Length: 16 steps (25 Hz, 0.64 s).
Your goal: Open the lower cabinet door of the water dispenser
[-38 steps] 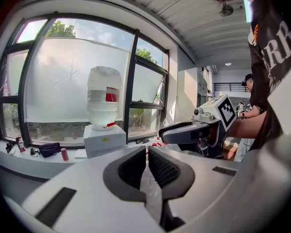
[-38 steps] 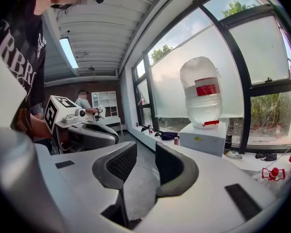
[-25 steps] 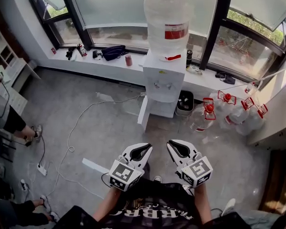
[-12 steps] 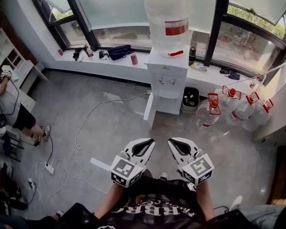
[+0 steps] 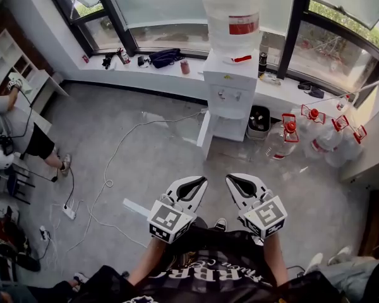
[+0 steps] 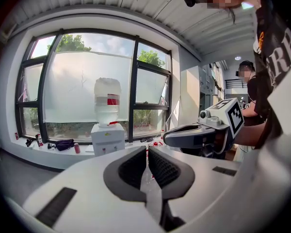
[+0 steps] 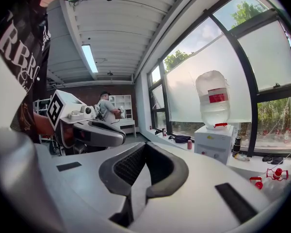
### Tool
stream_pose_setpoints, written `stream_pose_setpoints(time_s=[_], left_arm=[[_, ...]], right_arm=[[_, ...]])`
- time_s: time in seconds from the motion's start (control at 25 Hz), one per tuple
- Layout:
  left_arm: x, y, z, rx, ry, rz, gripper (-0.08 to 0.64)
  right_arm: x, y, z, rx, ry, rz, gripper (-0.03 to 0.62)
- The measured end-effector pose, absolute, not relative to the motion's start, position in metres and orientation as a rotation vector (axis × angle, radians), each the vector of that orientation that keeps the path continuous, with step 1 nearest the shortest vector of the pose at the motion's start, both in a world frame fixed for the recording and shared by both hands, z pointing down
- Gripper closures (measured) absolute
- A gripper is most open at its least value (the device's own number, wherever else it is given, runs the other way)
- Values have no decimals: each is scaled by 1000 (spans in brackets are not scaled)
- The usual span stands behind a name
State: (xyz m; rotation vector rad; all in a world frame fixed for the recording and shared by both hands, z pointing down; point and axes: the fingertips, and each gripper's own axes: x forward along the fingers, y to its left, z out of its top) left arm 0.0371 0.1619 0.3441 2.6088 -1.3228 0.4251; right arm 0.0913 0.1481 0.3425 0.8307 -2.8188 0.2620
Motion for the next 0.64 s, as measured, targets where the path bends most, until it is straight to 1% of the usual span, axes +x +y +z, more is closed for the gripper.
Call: stream_pose_setpoints(time_s=[0.64], left_arm=[[30, 182, 346, 2627, -1329, 405, 540]], right_arm=[[84, 160, 345, 840, -2805, 232, 578]])
